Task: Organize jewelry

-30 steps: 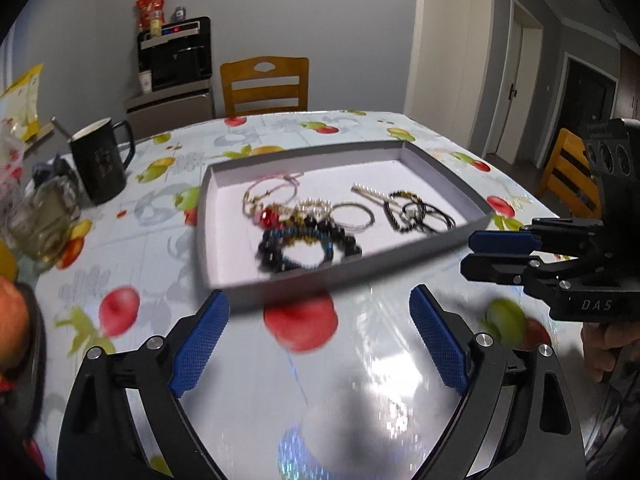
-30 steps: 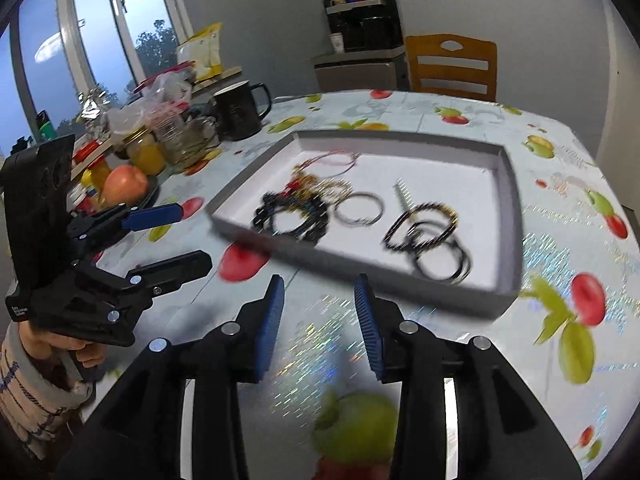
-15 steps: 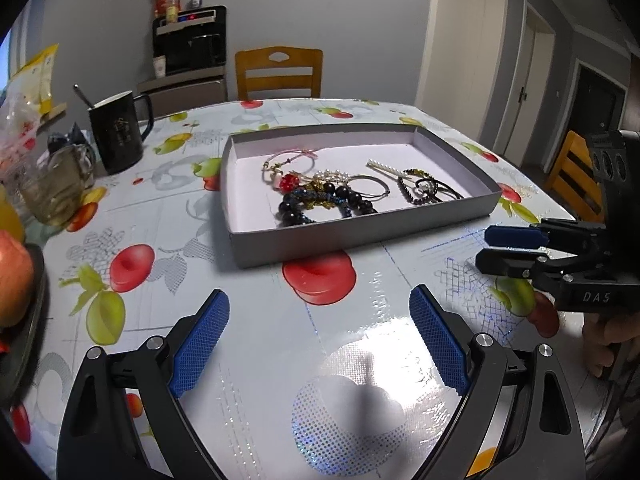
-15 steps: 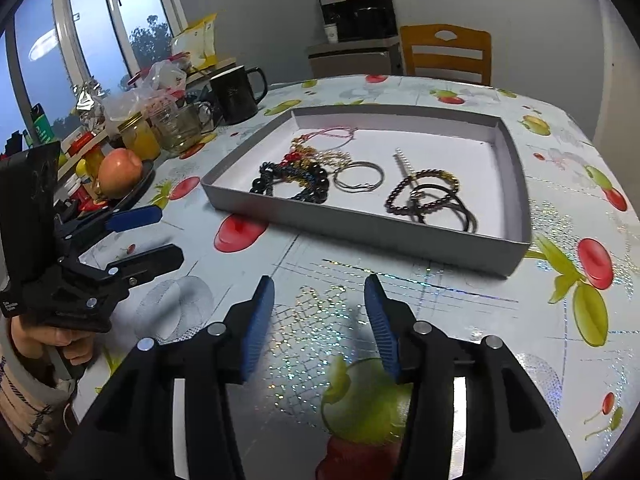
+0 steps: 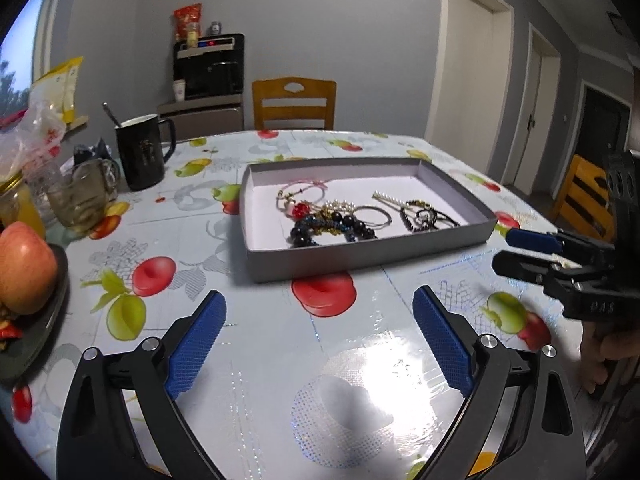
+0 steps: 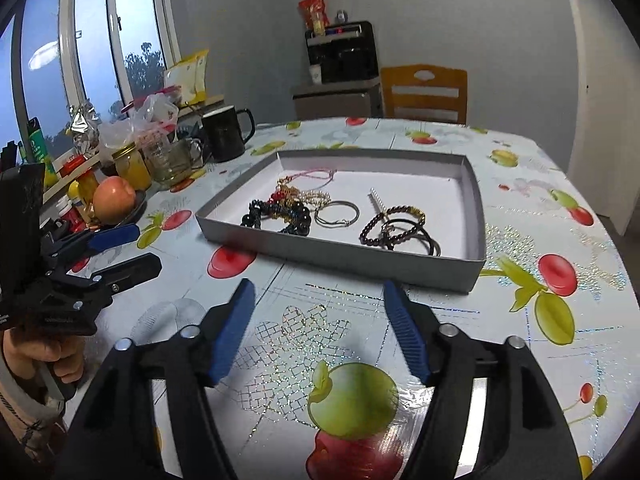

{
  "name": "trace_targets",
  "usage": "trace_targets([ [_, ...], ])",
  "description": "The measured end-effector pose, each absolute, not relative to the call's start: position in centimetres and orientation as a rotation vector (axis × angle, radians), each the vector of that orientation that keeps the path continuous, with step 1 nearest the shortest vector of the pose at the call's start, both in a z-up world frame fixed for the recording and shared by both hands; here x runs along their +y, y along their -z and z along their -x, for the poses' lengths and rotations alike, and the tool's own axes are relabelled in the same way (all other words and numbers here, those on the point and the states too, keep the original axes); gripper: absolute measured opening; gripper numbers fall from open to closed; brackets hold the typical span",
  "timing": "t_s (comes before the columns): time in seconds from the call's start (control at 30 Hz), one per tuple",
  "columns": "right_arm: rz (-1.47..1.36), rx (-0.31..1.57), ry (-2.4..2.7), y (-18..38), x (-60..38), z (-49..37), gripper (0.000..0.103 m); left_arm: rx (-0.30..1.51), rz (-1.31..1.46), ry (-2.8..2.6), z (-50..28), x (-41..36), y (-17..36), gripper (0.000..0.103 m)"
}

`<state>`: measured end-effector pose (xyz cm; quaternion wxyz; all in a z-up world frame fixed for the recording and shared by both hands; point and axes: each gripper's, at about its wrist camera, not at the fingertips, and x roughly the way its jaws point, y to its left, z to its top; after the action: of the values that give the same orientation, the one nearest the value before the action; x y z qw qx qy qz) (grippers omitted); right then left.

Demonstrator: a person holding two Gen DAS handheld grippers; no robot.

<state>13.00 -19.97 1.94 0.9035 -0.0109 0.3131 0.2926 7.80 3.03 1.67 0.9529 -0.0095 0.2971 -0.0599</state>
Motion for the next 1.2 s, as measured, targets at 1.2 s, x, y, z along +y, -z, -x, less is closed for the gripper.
trace_targets([
  [1.2, 0.007, 0.497, -0.532, -3.4, -21.2, -9.7, 0.097, 0.488, 0.025, 0.030, -5.8, 2.3, -2.8, 0.098],
])
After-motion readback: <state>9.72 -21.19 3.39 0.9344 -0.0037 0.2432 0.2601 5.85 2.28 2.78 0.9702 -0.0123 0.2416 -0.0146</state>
